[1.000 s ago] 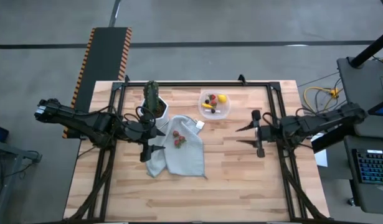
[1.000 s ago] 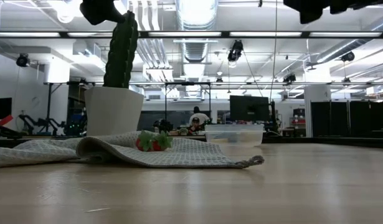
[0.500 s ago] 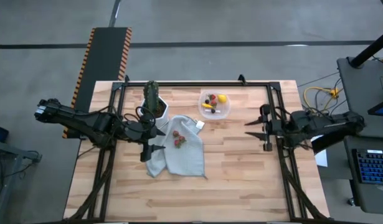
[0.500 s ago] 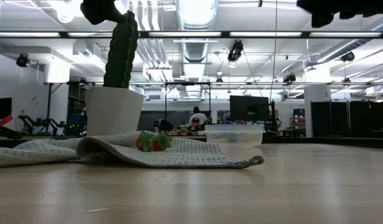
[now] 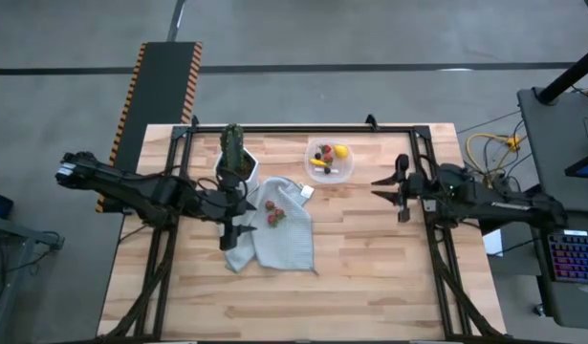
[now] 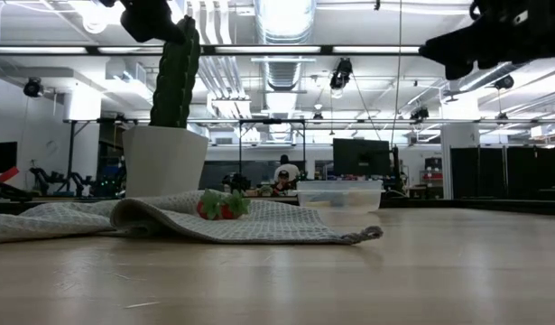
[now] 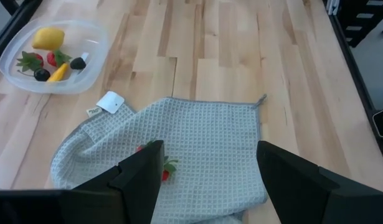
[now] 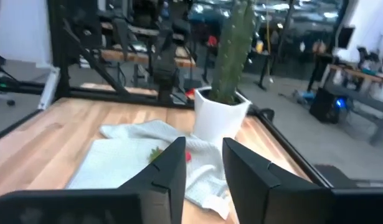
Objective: Pick and placing Produce into tupperware
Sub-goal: Put the red strawberry into the transparent bin
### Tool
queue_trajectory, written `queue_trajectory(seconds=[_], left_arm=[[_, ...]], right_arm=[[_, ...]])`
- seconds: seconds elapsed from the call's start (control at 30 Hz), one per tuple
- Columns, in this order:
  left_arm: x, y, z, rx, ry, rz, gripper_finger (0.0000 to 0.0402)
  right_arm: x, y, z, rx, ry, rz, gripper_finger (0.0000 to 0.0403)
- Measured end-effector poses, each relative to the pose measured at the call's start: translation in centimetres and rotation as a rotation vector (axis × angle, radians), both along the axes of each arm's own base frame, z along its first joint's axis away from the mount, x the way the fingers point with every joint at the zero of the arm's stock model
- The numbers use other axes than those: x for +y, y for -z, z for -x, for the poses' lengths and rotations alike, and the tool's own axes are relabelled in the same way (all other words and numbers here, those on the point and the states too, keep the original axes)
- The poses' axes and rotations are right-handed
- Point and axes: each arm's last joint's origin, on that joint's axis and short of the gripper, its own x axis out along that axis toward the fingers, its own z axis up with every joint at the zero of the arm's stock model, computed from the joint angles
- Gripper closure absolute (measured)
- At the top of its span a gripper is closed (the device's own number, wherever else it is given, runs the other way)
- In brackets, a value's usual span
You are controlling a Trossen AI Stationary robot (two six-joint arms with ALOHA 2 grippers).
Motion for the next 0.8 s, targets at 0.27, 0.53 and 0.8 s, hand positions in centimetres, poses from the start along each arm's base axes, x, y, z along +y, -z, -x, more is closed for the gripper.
queue_trajectory(seconds=[0.27,0.53,0.8], left_arm=[[-0.1,0.6,-0.6,0.025,-0.003,-0.005,0.0159],[-0.5,2.3,-3.1,0.056,0.04,-0.135,0.0159],[-0.5,6.4,-6.0,0.222,-0.004,-0.485,0.0159]], right_arm=[[-0.1,2.6,-0.5,-0.1,-0.014,-0.031,0.0378],[-0.1,3.1,-0.7,-0.119,-0.014,-0.002,0.0394],[-0.1,2.0,-0.7,-0.149,-0.014,0.014,0.0394]])
